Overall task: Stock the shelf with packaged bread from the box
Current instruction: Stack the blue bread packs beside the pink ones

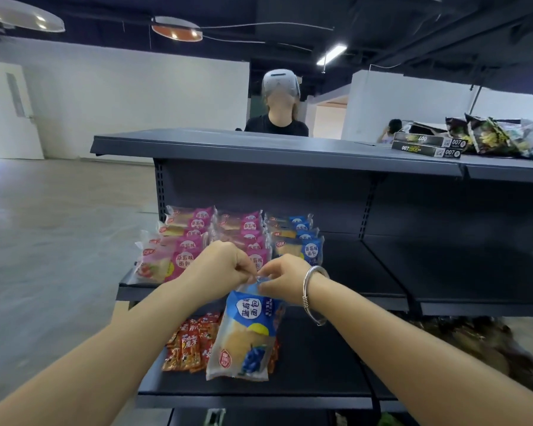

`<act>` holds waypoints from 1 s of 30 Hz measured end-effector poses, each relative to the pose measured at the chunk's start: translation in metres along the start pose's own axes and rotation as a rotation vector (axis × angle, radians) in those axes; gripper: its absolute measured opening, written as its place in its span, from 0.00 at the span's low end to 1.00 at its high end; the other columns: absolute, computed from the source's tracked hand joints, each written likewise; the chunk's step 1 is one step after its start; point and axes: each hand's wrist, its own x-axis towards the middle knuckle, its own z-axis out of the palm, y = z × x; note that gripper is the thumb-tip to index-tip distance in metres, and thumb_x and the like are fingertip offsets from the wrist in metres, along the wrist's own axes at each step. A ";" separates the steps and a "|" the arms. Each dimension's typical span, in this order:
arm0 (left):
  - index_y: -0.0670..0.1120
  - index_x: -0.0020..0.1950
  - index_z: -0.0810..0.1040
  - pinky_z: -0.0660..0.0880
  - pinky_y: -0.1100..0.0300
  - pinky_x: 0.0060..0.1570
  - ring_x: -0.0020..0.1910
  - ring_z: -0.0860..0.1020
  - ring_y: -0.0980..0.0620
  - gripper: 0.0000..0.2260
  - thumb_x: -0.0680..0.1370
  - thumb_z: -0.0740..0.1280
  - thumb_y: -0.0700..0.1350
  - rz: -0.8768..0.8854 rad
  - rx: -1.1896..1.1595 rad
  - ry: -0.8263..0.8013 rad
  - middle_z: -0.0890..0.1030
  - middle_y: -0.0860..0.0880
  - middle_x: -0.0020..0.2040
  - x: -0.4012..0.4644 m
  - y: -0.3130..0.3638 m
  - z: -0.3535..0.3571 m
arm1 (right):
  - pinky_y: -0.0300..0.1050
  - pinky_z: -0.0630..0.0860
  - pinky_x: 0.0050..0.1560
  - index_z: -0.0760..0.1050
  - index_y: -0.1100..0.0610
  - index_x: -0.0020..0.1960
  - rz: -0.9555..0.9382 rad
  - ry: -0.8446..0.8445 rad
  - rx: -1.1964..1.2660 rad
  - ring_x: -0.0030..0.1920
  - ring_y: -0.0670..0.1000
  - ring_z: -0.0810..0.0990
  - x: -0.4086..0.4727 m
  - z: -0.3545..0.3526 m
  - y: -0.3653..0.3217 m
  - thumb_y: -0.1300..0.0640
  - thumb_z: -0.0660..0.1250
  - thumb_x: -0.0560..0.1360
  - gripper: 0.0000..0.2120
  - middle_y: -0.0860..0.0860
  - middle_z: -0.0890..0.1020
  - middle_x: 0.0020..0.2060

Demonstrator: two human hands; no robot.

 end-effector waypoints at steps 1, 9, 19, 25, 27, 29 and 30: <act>0.47 0.45 0.85 0.79 0.63 0.47 0.38 0.80 0.58 0.06 0.74 0.69 0.40 -0.004 -0.029 0.001 0.82 0.55 0.37 -0.002 -0.003 0.003 | 0.41 0.78 0.46 0.78 0.53 0.59 -0.007 0.023 0.012 0.48 0.49 0.78 0.002 0.004 0.003 0.54 0.64 0.75 0.13 0.50 0.80 0.49; 0.48 0.51 0.82 0.79 0.58 0.46 0.44 0.81 0.55 0.15 0.69 0.71 0.56 -0.080 -0.216 -0.126 0.84 0.52 0.45 -0.009 -0.040 0.012 | 0.42 0.76 0.45 0.82 0.55 0.46 0.046 0.197 0.256 0.41 0.47 0.76 0.007 0.015 0.028 0.55 0.66 0.76 0.07 0.47 0.81 0.37; 0.55 0.39 0.82 0.74 0.75 0.34 0.35 0.80 0.66 0.03 0.67 0.73 0.50 -0.196 -0.495 -0.189 0.82 0.63 0.32 -0.001 -0.053 0.005 | 0.42 0.76 0.33 0.76 0.53 0.38 0.265 0.387 1.041 0.40 0.52 0.78 0.005 -0.002 0.067 0.58 0.66 0.76 0.08 0.53 0.80 0.40; 0.48 0.45 0.82 0.79 0.69 0.33 0.33 0.82 0.58 0.04 0.71 0.72 0.42 -0.221 -0.551 -0.122 0.85 0.52 0.34 0.021 -0.050 0.007 | 0.42 0.74 0.31 0.75 0.54 0.44 0.342 0.417 1.189 0.43 0.53 0.79 0.004 0.003 0.101 0.58 0.64 0.77 0.04 0.54 0.80 0.46; 0.47 0.43 0.82 0.78 0.69 0.33 0.32 0.82 0.58 0.03 0.71 0.71 0.40 -0.220 -0.548 -0.127 0.85 0.52 0.33 0.030 -0.046 0.009 | 0.43 0.75 0.31 0.75 0.56 0.45 0.295 0.411 1.227 0.42 0.52 0.79 0.005 0.003 0.111 0.58 0.64 0.77 0.03 0.54 0.81 0.44; 0.45 0.44 0.82 0.81 0.61 0.40 0.37 0.84 0.50 0.03 0.71 0.71 0.40 -0.235 -0.535 -0.102 0.85 0.47 0.36 0.041 -0.045 0.011 | 0.42 0.75 0.31 0.75 0.56 0.46 0.258 0.413 1.240 0.42 0.52 0.80 0.006 0.000 0.119 0.58 0.64 0.76 0.03 0.54 0.81 0.43; 0.45 0.45 0.82 0.81 0.55 0.44 0.40 0.83 0.46 0.04 0.71 0.71 0.40 -0.241 -0.519 -0.089 0.85 0.45 0.39 0.047 -0.043 0.012 | 0.43 0.75 0.32 0.75 0.56 0.45 0.251 0.419 1.248 0.42 0.53 0.80 0.008 -0.002 0.122 0.58 0.63 0.76 0.03 0.54 0.81 0.42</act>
